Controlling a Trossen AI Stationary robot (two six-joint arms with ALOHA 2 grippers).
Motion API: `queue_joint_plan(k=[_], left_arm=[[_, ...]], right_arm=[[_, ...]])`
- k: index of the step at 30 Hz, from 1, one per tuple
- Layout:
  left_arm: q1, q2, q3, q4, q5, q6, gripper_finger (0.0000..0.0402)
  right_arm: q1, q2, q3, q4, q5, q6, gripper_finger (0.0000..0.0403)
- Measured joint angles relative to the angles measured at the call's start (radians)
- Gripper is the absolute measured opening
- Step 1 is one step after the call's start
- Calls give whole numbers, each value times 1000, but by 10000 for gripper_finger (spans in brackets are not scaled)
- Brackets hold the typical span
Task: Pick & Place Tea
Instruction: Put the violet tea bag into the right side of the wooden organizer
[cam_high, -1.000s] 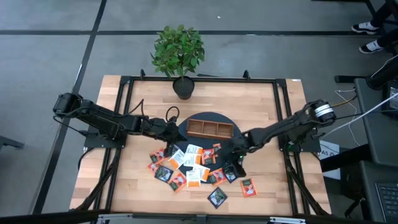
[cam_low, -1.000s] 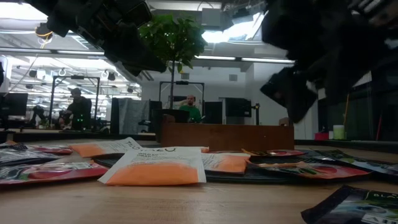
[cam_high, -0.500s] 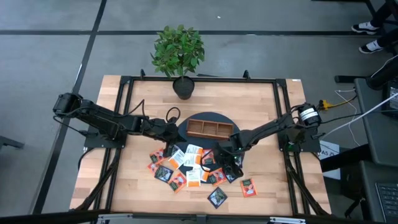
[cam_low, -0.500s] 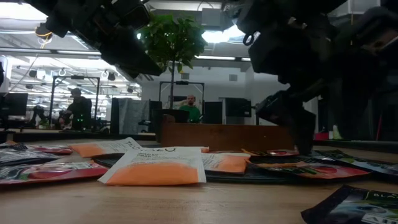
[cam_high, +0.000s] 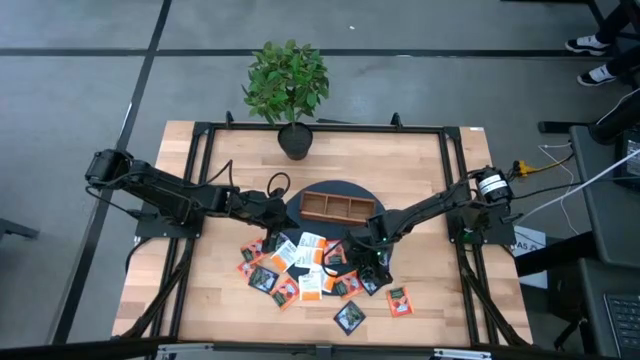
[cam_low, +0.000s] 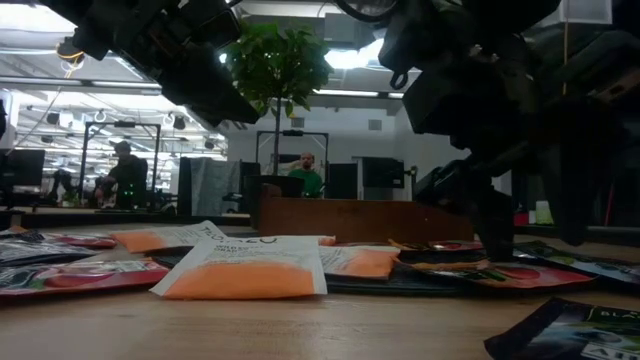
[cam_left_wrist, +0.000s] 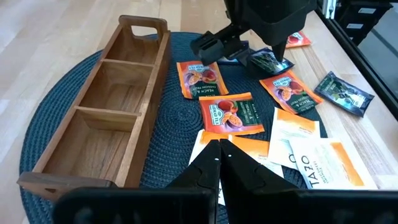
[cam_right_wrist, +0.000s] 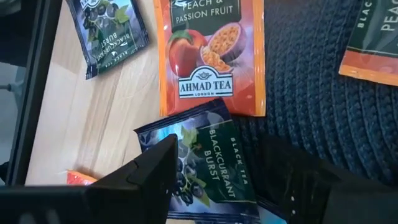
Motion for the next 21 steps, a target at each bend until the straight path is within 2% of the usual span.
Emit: queue_joint_plan(k=[9,21], left_arm=[[0,0,0,0,0,0,4],[0,0,0,-4,0,0,4]], right_arm=[[0,1,0,-1,17,-8,219],[0,0,-43,43,39,-9,98]])
